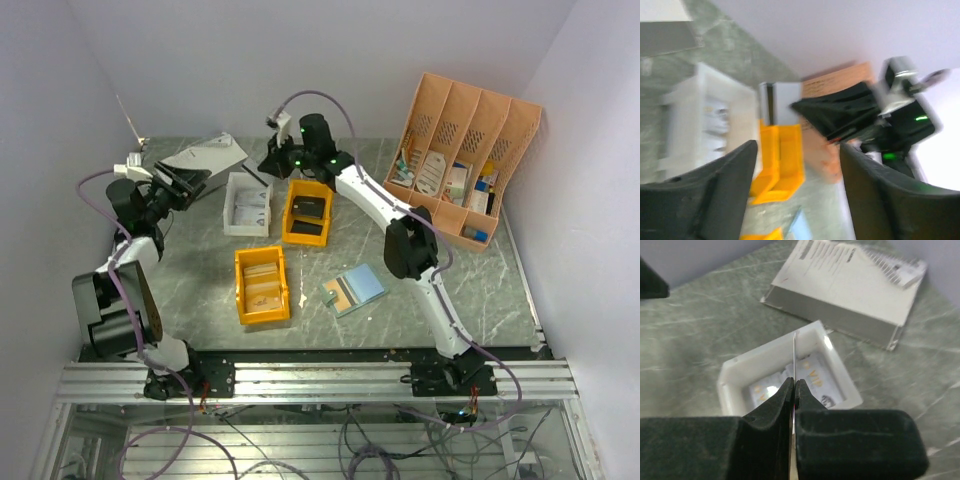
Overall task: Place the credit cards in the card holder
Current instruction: Pick up the credit card from the storage box, then place the credit card at the center of the board.
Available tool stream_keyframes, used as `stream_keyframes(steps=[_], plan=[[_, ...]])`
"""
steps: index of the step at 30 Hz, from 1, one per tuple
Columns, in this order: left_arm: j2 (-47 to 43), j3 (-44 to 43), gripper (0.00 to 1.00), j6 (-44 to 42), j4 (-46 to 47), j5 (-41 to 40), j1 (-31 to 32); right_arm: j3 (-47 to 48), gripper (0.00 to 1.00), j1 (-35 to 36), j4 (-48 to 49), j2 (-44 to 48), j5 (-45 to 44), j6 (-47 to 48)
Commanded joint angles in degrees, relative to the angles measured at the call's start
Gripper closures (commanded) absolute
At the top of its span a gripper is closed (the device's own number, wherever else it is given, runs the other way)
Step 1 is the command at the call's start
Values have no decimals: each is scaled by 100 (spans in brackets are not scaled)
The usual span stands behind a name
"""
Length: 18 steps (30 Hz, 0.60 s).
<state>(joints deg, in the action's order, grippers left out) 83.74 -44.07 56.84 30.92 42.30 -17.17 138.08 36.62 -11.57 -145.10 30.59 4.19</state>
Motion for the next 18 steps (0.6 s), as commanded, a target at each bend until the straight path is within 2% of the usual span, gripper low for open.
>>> stream_keyframes(steps=[1, 2, 6, 14, 18], plan=[[481, 261, 10, 1946, 3271, 636, -36, -516, 100, -248, 1070, 487, 1562, -2362], [572, 304, 3, 2154, 3575, 669, -28, -670, 100, -303, 1451, 548, 1787, -2792], [680, 509, 0, 2431, 4162, 739, 51, -1115, 100, -387, 2433, 769, 2381, -4073], [133, 506, 1, 1686, 3451, 585, 491, -2308, 100, -436, 4705, 1202, 2842, -6625], [-160, 432, 4, 1511, 3135, 450, 731, -2676, 100, -445, 5256, 1385, 2904, -7209]])
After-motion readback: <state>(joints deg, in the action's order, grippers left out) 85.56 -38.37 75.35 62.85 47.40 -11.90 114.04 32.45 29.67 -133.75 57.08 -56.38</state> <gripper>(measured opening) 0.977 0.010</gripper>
